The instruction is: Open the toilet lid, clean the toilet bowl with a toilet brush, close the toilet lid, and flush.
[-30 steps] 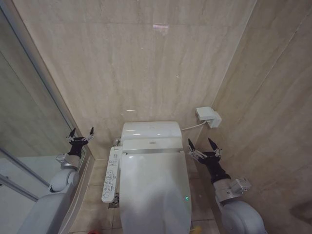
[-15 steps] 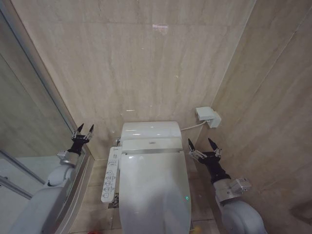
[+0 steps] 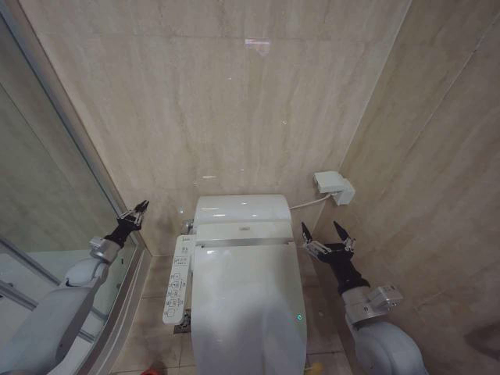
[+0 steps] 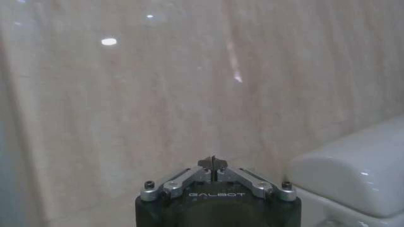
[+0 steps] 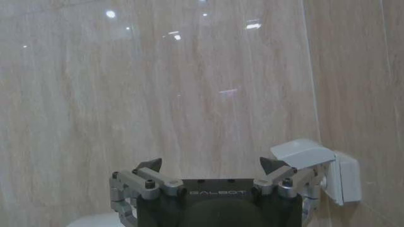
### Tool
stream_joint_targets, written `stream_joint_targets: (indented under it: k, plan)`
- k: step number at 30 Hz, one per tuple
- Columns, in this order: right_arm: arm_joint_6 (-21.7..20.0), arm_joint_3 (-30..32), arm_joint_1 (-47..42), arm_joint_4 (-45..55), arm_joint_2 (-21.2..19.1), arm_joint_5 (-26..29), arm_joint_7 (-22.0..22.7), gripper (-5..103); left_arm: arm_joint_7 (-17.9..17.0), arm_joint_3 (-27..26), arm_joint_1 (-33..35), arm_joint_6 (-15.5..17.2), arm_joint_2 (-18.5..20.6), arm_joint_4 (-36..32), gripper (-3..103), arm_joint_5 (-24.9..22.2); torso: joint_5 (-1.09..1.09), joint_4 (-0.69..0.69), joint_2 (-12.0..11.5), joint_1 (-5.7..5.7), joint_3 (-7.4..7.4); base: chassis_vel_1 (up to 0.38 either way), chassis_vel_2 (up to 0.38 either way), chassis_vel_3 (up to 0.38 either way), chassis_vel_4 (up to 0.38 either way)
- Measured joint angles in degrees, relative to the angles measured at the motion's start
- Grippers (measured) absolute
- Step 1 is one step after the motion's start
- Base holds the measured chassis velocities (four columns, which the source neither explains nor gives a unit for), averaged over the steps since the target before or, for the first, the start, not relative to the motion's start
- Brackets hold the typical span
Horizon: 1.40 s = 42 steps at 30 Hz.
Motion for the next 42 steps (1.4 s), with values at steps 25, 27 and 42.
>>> stream_joint_targets:
  k: [25, 27, 42]
  plan:
    - [0.0, 0.0, 0.0, 0.0, 0.0, 0.0, 0.0, 100, 12.02, 10.66, -7.7, -4.68, -4.14, 12.81, 0, 5.6, 0.0, 0.01, 0.0, 0.0, 0.0, 0.0, 0.0, 0.0, 0.0]
    - [0.0, 0.0, 0.0, 0.0, 0.0, 0.0, 0.0, 100, 12.58, 10.66, -7.86, -4.97, -4.1, 13.35, 0, 6.11, 0.0, 0.01, 0.0, 0.0, 0.0, 0.0, 0.0, 0.0, 0.0]
    - [0.0, 0.0, 0.0, 0.0, 0.0, 0.0, 0.0, 100, 17.23, 10.89, -9.53, -7.05, -3.79, 16.49, 0, 8.68, 0.0, 0.01, 0.0, 0.0, 0.0, 0.0, 0.0, 0.0, 0.0]
